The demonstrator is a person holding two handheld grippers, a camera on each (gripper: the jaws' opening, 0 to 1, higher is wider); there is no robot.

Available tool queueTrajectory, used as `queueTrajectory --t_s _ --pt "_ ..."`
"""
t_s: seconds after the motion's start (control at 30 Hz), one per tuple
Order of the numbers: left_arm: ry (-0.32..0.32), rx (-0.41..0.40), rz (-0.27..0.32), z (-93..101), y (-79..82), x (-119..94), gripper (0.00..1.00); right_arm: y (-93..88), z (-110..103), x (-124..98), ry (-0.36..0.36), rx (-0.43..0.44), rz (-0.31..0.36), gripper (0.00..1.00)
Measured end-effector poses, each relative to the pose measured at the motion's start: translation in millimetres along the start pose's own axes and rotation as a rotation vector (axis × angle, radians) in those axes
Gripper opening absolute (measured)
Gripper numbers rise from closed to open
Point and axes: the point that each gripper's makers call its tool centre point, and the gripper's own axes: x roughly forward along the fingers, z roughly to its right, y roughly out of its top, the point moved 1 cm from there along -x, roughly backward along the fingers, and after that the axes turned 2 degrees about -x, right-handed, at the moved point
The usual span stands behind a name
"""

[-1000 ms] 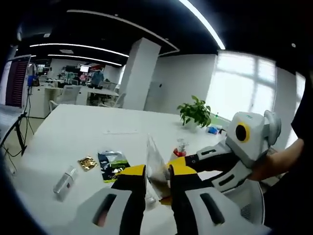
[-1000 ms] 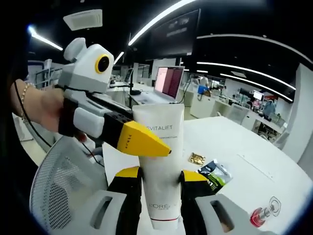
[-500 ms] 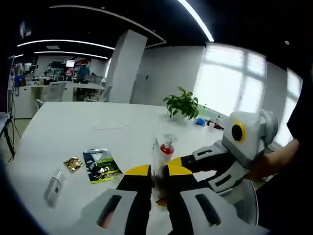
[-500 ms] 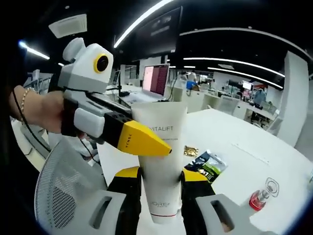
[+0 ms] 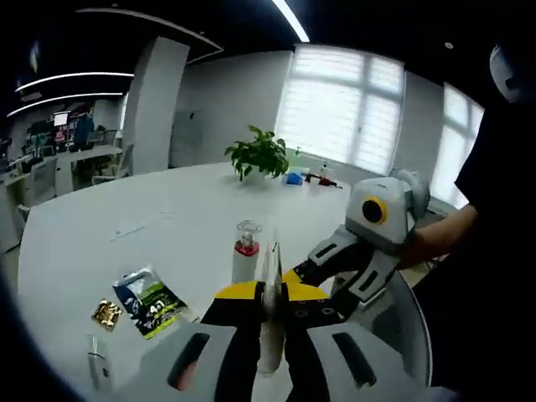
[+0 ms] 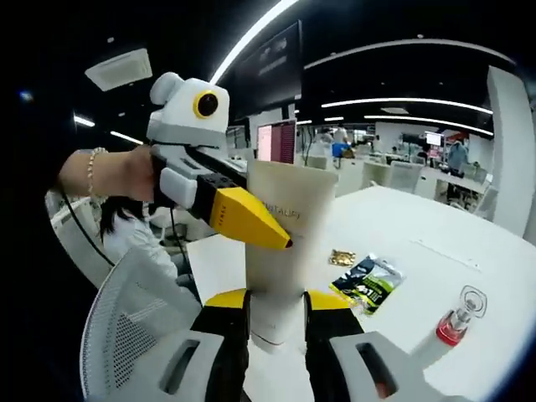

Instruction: Arrange the skincare products in the storage area until every visible bottle or jar stands upright without overlapping.

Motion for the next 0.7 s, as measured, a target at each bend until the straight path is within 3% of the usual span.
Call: queueTrajectory --t_s 0.2,0.33,0.4,0.47,0.7 --pt "-0.118 0.040 0.022 17.0 13.3 3.9 0.02 1.6 4.2 -17.0 0.071 -0.020 0.017 0.14" --pt "-0.222 0.087 0.009 35.7 19.8 6.8 0.02 5.8 -2.7 -27.3 0.168 -0.055 0.021 0.15" --pt "-0.240 0.096 0.013 40.3 23.1 8.5 0.03 7.7 -4.4 -31.7 0.207 -0.056 0.026 0.15" --pt "-0.301 0.107 0.041 51.7 28.5 9.5 0.02 9.6 -4.2 -34.4 0.221 -0.055 0.034 0.14" --pt "-0.345 0.135 0.014 66.6 21.7 18.1 0.03 -2.0 -6.1 -38.2 0.229 -0.096 0.001 0.10"
